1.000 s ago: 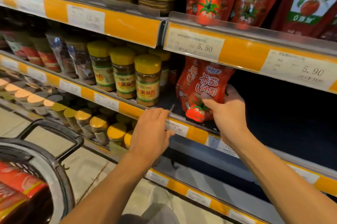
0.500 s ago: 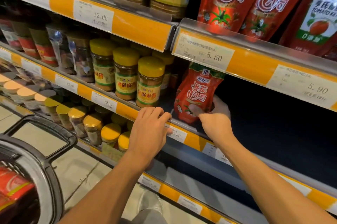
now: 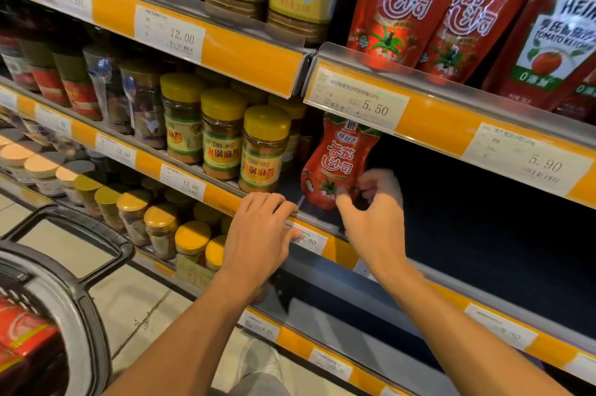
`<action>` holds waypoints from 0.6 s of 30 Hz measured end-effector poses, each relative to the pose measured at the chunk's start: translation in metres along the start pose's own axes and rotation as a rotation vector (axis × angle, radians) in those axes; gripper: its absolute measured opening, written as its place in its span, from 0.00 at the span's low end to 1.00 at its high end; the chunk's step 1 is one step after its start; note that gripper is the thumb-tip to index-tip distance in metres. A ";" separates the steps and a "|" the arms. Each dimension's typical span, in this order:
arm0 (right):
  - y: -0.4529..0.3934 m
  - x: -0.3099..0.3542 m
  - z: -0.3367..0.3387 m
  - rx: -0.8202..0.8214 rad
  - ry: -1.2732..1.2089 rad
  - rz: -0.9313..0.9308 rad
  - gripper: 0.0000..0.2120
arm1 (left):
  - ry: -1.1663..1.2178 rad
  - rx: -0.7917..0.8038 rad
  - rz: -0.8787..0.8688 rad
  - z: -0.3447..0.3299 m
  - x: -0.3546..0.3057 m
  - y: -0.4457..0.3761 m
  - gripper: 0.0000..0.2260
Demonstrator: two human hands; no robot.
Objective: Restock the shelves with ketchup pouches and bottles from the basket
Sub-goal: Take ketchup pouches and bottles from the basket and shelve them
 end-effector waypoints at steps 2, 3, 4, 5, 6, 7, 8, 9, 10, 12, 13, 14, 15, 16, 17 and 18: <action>0.013 0.007 -0.003 0.138 0.187 0.155 0.10 | -0.026 -0.015 0.001 -0.001 0.001 0.000 0.17; 0.015 0.009 -0.007 0.246 0.266 0.191 0.12 | -0.031 -0.018 0.005 -0.001 0.002 0.001 0.17; 0.014 0.011 -0.012 0.357 0.335 0.188 0.15 | -0.031 -0.019 0.008 -0.002 0.003 0.001 0.17; 0.010 0.012 -0.016 0.451 0.392 0.160 0.19 | -0.026 -0.021 0.009 -0.002 0.004 0.002 0.17; 0.004 0.013 -0.020 0.520 0.438 0.115 0.21 | -0.020 -0.021 0.009 -0.002 0.004 0.002 0.17; -0.002 0.013 -0.024 0.561 0.470 0.068 0.23 | -0.014 -0.022 0.009 -0.002 0.005 0.002 0.17; -0.008 0.012 -0.026 0.574 0.486 0.032 0.23 | -0.009 -0.024 0.008 -0.002 0.005 0.002 0.17; -0.013 0.010 -0.028 0.569 0.493 0.011 0.23 | -0.005 -0.027 0.007 -0.002 0.005 0.002 0.17; -0.019 0.008 -0.030 0.561 0.504 0.001 0.23 | -0.002 -0.030 0.007 -0.002 0.005 0.001 0.16; -0.028 0.004 -0.033 0.575 0.547 -0.007 0.24 | -0.001 -0.032 0.007 -0.003 0.007 0.001 0.16; -0.033 0.002 -0.034 0.588 0.564 -0.013 0.24 | -0.004 -0.032 0.006 -0.003 0.007 0.000 0.16; -0.038 0.001 -0.036 0.593 0.570 -0.022 0.24 | -0.006 -0.031 0.005 -0.004 0.008 0.000 0.16; -0.043 0.000 -0.038 0.591 0.571 -0.034 0.24 | -0.006 -0.030 0.003 -0.005 0.009 0.000 0.16; -0.046 -0.001 -0.039 0.585 0.571 -0.048 0.25 | -0.006 -0.029 0.002 -0.006 0.009 -0.001 0.16; -0.050 -0.002 -0.042 0.579 0.575 -0.061 0.25 | -0.007 -0.028 0.001 -0.007 0.010 -0.001 0.16; -0.052 -0.002 -0.043 0.574 0.583 -0.071 0.26 | -0.008 -0.028 0.000 -0.007 0.011 -0.001 0.16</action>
Point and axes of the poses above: each hand's wrist, its own y-axis away from the middle knuckle, its own z-axis out of the back of the hand, x = y × z, the point moved 1 cm from there along -y, towards the middle knuckle, and after that the axes turned 15 degrees about x, right-handed, at the moved point
